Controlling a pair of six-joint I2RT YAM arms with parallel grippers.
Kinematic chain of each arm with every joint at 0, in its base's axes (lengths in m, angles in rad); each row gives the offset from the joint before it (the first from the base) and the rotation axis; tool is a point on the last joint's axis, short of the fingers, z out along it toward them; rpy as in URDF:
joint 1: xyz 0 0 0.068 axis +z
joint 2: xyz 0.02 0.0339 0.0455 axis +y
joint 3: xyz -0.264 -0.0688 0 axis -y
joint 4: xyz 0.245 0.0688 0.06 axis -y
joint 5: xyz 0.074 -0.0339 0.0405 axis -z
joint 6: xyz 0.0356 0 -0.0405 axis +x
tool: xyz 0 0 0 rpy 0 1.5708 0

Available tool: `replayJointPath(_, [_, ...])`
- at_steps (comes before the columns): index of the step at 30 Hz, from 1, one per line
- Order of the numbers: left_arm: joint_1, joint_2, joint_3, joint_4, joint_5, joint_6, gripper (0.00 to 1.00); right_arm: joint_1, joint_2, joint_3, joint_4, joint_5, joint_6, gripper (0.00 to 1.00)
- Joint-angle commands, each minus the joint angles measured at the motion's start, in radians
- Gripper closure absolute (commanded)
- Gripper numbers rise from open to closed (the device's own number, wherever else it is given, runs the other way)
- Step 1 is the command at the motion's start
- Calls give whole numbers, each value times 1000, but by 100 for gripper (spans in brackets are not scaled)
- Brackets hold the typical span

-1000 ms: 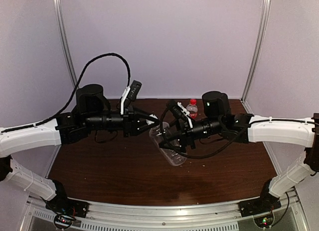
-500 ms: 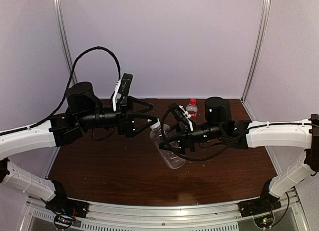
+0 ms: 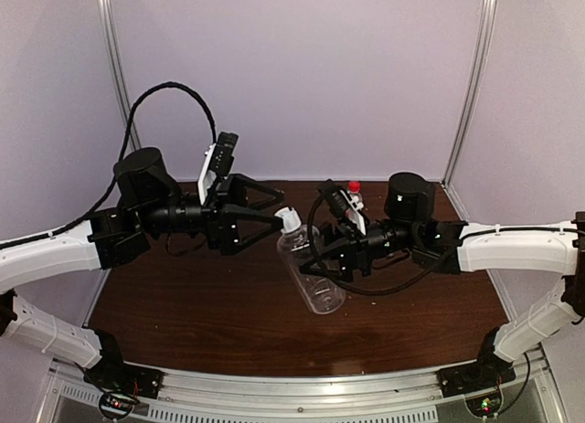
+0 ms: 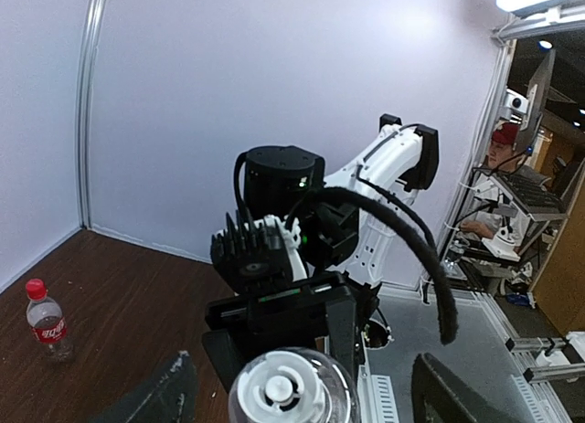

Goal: Unscrew the bottle caps

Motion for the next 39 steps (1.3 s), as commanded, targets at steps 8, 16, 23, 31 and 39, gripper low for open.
replayJointPath(8, [-3, 96, 78, 113, 189, 6, 33, 7, -14, 37, 55, -126, 45, 54])
replayJointPath(16, [-2, 129, 88, 131, 229, -13, 59, 7, 4, 55, 61, -124, 46, 54])
replayJointPath(23, [-3, 118, 72, 117, 150, -32, 99, 7, -1, 89, -86, -8, -37, 57])
replayJointPath(31, [-4, 76, 78, -29, -245, -159, 100, 6, -40, 123, -276, 299, -172, 59])
replayJointPath(39, [-49, 89, 135, -181, -628, -281, 100, 9, -24, 128, -314, 540, -211, 59])
